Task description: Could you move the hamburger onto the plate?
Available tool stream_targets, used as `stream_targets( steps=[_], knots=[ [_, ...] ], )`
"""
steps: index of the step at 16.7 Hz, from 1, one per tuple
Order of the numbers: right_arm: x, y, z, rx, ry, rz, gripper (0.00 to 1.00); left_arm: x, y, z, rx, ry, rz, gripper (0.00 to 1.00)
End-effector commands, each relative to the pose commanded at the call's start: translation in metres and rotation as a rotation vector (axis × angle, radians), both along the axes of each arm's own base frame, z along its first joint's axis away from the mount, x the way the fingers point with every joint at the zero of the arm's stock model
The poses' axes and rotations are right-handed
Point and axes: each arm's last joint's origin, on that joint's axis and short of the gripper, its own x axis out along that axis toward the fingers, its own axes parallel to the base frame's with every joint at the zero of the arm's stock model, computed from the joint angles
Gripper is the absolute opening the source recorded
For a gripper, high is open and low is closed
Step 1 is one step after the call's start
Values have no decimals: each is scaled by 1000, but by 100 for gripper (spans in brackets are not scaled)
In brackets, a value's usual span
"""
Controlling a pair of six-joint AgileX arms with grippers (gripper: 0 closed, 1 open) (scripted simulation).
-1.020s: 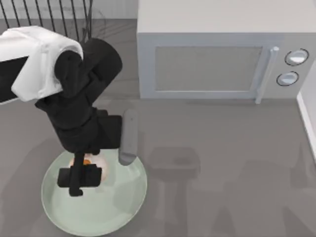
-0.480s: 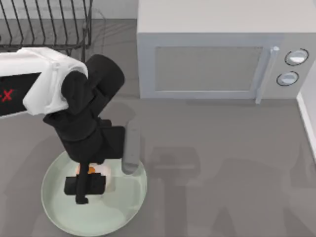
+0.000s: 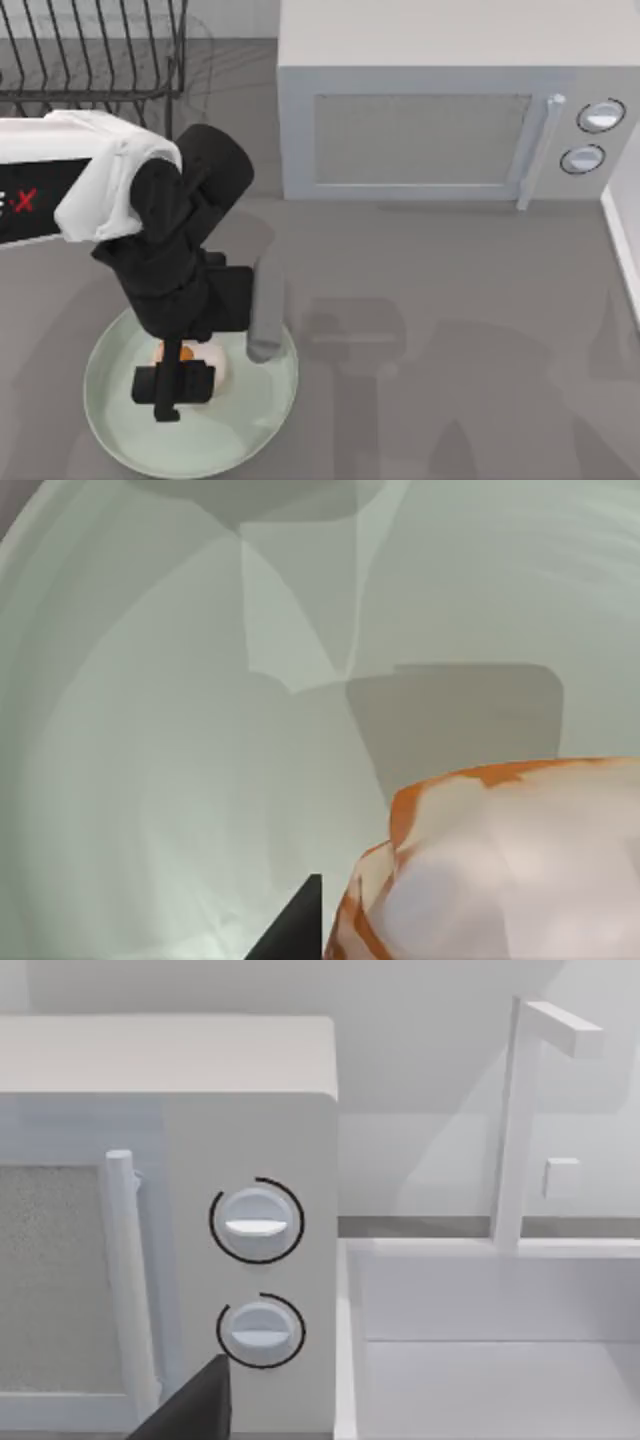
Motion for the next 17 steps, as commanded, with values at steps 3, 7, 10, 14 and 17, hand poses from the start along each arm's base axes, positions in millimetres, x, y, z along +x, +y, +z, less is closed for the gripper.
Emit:
stream_targets(
  steps=[3,7,10,14,17],
  knots=[
    [0,0,0,0,0,0,100,0,0,0,0,0,0,38],
    [0,0,0,0,0,0,100,0,0,0,0,0,0,68],
    [0,0,0,0,0,0,100,0,0,0,0,0,0,90],
    [0,0,0,0,0,0,100,0,0,0,0,0,0,100],
    [0,0,0,0,0,0,100,0,0,0,0,0,0,100]
  ],
)
